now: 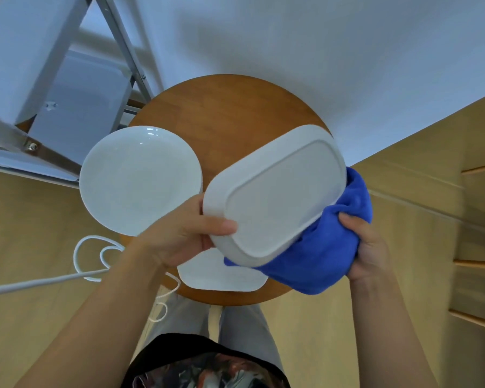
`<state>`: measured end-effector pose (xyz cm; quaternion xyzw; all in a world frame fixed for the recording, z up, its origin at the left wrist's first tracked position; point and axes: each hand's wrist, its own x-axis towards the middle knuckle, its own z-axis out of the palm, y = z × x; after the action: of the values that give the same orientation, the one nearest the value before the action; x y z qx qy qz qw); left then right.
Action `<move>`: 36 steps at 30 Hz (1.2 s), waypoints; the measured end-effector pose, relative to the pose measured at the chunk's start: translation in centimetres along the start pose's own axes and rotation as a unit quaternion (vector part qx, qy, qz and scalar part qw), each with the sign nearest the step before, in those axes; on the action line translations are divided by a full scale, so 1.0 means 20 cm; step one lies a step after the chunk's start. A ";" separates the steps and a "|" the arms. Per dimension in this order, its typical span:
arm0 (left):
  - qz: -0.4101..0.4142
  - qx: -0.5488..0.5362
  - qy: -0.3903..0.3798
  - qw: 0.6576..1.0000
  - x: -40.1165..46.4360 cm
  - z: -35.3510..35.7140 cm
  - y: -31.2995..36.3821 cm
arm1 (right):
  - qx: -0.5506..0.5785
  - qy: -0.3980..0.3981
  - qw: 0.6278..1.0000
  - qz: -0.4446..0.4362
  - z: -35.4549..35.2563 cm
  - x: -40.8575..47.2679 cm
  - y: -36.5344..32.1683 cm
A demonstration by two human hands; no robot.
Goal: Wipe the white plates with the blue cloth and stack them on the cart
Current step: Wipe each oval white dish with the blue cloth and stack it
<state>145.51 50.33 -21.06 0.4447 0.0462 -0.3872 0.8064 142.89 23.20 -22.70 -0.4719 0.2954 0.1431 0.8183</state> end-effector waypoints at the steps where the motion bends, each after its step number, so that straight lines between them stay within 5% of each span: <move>1: -0.012 -0.024 -0.023 0.999 -0.01 -0.02 0.03 | -0.022 -0.011 1.000 0.007 -0.01 0.00 -0.02; 3: -0.054 -0.061 -0.024 0.996 -0.01 -0.03 0.05 | -0.088 -0.045 0.995 0.016 0.00 0.01 -0.05; 7: -0.141 0.038 0.066 0.987 0.06 0.03 0.01 | -0.197 -0.045 0.979 -0.008 0.10 0.02 -0.02; 15: -0.032 0.003 0.175 0.984 0.13 0.10 -0.04 | -0.312 -0.059 0.948 0.011 0.24 -0.08 0.19; 18: 0.008 0.044 0.241 0.969 0.18 0.17 -0.07 | -0.291 -0.014 0.957 0.008 0.29 -0.12 0.29; 22: 0.070 0.081 0.327 0.939 0.22 0.27 -0.14 | -0.126 0.034 0.991 0.002 0.35 -0.16 0.39; 27: 0.115 0.216 0.249 0.937 0.19 0.31 -0.17 | -0.051 0.015 0.998 0.038 0.36 -0.16 0.41; 32: 0.075 0.461 0.090 0.879 0.16 0.25 -0.15 | -0.128 -0.023 0.989 0.062 0.29 -0.14 0.32; 36: 0.062 0.540 0.043 0.838 0.15 0.27 -0.15 | -0.011 -0.036 0.998 0.053 0.23 -0.15 0.24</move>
<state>144.14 43.64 -21.12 0.8279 -0.1633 -0.2801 0.4577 139.74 29.77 -22.46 -0.4594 0.2889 0.2065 0.8141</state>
